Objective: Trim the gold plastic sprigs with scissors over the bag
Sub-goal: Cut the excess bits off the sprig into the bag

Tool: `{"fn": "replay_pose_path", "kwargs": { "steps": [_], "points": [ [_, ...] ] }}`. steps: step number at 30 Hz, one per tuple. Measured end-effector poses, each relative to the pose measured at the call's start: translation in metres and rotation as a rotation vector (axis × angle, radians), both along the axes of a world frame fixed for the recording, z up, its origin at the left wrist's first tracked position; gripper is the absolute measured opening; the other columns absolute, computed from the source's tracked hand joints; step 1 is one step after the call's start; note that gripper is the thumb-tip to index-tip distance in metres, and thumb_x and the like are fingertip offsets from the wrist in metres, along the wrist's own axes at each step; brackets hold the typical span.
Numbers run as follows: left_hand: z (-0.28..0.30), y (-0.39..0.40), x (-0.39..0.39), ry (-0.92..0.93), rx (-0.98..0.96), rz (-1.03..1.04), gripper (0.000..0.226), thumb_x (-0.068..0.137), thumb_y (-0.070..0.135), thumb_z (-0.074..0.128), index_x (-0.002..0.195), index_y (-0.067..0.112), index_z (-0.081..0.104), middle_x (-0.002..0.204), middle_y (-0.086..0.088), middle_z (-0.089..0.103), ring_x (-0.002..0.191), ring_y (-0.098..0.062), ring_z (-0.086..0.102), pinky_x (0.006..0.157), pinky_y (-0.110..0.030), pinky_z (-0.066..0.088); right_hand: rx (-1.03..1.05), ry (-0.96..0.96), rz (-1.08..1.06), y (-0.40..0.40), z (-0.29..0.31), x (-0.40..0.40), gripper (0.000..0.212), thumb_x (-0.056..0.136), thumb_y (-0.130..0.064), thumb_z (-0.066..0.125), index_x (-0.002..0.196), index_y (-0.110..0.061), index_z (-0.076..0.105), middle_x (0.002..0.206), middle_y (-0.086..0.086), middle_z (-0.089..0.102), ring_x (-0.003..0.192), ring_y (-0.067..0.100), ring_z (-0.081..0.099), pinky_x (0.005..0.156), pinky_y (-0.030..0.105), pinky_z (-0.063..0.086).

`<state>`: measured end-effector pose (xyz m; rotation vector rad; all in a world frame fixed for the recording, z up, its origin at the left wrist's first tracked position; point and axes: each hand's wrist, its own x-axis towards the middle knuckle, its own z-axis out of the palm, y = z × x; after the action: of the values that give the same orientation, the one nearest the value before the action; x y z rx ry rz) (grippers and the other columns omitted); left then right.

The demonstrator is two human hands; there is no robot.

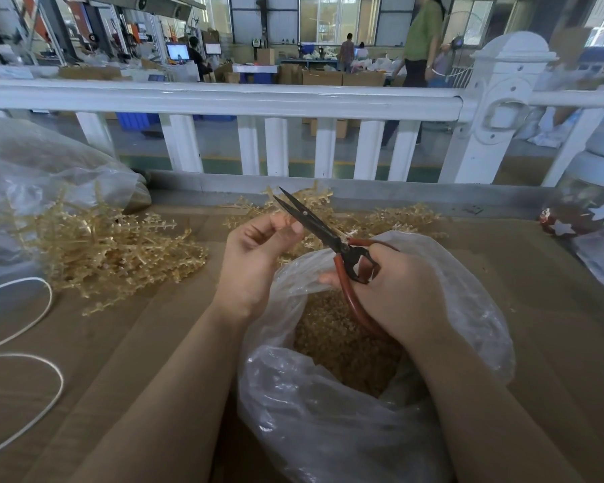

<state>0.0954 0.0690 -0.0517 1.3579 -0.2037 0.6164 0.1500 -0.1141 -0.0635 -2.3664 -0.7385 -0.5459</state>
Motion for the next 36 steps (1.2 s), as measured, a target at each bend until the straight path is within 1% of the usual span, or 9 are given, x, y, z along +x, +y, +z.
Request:
{"fn": "replay_pose_path", "kwargs": {
  "steps": [3, 6, 12, 16, 18, 24, 29, 33, 36],
  "points": [
    [0.002, 0.0, -0.001, 0.044, -0.032, -0.01, 0.014, 0.088, 0.012, 0.065, 0.08, 0.0, 0.063, 0.073, -0.005, 0.054, 0.069, -0.015, 0.045, 0.072, -0.025, 0.042, 0.027, 0.016, 0.009, 0.001, 0.0, -0.001, 0.084, 0.063, -0.101, 0.028, 0.078, -0.027, 0.064, 0.066, -0.015, 0.06, 0.061, 0.004, 0.057, 0.064, 0.025, 0.055],
    [0.001, -0.002, 0.0, 0.143, 0.002, -0.015, 0.01, 0.085, 0.018, 0.073, 0.075, 0.015, 0.072, 0.07, -0.002, 0.06, 0.066, -0.013, 0.047, 0.069, -0.025, 0.04, 0.129, 0.113, 0.073, 0.001, 0.0, -0.003, 0.081, 0.061, -0.098, 0.038, 0.086, -0.029, 0.07, 0.074, -0.018, 0.067, 0.068, 0.001, 0.062, 0.065, 0.015, 0.05],
    [-0.002, -0.013, -0.002, 0.289, 0.101, -0.103, 0.006, 0.077, 0.025, 0.074, 0.073, 0.02, 0.076, 0.069, 0.003, 0.066, 0.066, -0.007, 0.053, 0.068, -0.027, 0.038, 0.348, 0.239, 0.123, 0.005, 0.002, -0.006, 0.035, 0.07, -0.077, 0.063, 0.074, -0.042, 0.064, 0.069, -0.03, 0.066, 0.068, -0.006, 0.064, 0.058, 0.009, 0.046],
    [0.0, -0.014, -0.002, 0.322, 0.106, -0.103, 0.009, 0.079, 0.018, 0.075, 0.071, 0.023, 0.076, 0.069, 0.006, 0.065, 0.067, -0.006, 0.054, 0.069, -0.026, 0.04, 0.38, 0.287, 0.111, 0.006, -0.001, -0.001, 0.018, 0.077, -0.06, 0.063, 0.074, -0.042, 0.063, 0.07, -0.03, 0.066, 0.066, -0.003, 0.065, 0.056, 0.018, 0.051],
    [0.0, -0.014, -0.002, 0.321, 0.083, -0.101, 0.016, 0.082, 0.014, 0.073, 0.071, 0.024, 0.076, 0.071, 0.006, 0.066, 0.067, -0.005, 0.055, 0.068, -0.022, 0.042, 0.372, 0.299, 0.097, 0.006, -0.001, 0.0, 0.021, 0.075, -0.061, 0.061, 0.075, -0.041, 0.065, 0.073, -0.028, 0.067, 0.067, -0.003, 0.066, 0.059, 0.023, 0.055],
    [0.002, -0.012, -0.003, 0.287, -0.019, -0.095, 0.004, 0.078, 0.023, 0.074, 0.078, 0.02, 0.077, 0.074, 0.001, 0.067, 0.068, -0.008, 0.057, 0.067, -0.019, 0.046, 0.323, 0.295, 0.062, 0.005, -0.002, 0.001, 0.042, 0.074, -0.064, 0.058, 0.091, -0.028, 0.074, 0.072, -0.014, 0.07, 0.068, 0.003, 0.067, 0.068, 0.033, 0.06],
    [0.002, -0.01, -0.002, 0.239, -0.056, -0.045, 0.007, 0.081, 0.021, 0.072, 0.082, 0.019, 0.079, 0.073, 0.001, 0.068, 0.069, -0.009, 0.056, 0.065, -0.018, 0.047, 0.173, 0.161, -0.02, 0.002, -0.005, 0.002, 0.044, 0.079, -0.076, 0.06, 0.088, -0.033, 0.065, 0.074, -0.019, 0.065, 0.069, 0.002, 0.062, 0.062, 0.02, 0.051],
    [0.004, -0.006, -0.004, 0.19, -0.043, -0.055, 0.014, 0.084, 0.02, 0.068, 0.072, 0.021, 0.076, 0.07, 0.0, 0.057, 0.069, -0.012, 0.047, 0.066, -0.02, 0.045, 0.058, 0.0, -0.016, 0.001, -0.001, -0.003, 0.057, 0.072, -0.091, 0.039, 0.087, -0.037, 0.048, 0.07, -0.028, 0.048, 0.064, -0.006, 0.05, 0.058, 0.011, 0.04],
    [0.005, -0.007, -0.005, 0.202, -0.099, -0.052, 0.014, 0.081, 0.018, 0.066, 0.073, 0.02, 0.077, 0.068, -0.001, 0.053, 0.068, -0.013, 0.044, 0.066, -0.021, 0.043, -0.018, -0.029, -0.05, -0.001, -0.001, -0.002, 0.058, 0.074, -0.09, 0.044, 0.092, -0.035, 0.051, 0.077, -0.026, 0.054, 0.065, -0.005, 0.049, 0.056, 0.01, 0.036]
  ]
}}
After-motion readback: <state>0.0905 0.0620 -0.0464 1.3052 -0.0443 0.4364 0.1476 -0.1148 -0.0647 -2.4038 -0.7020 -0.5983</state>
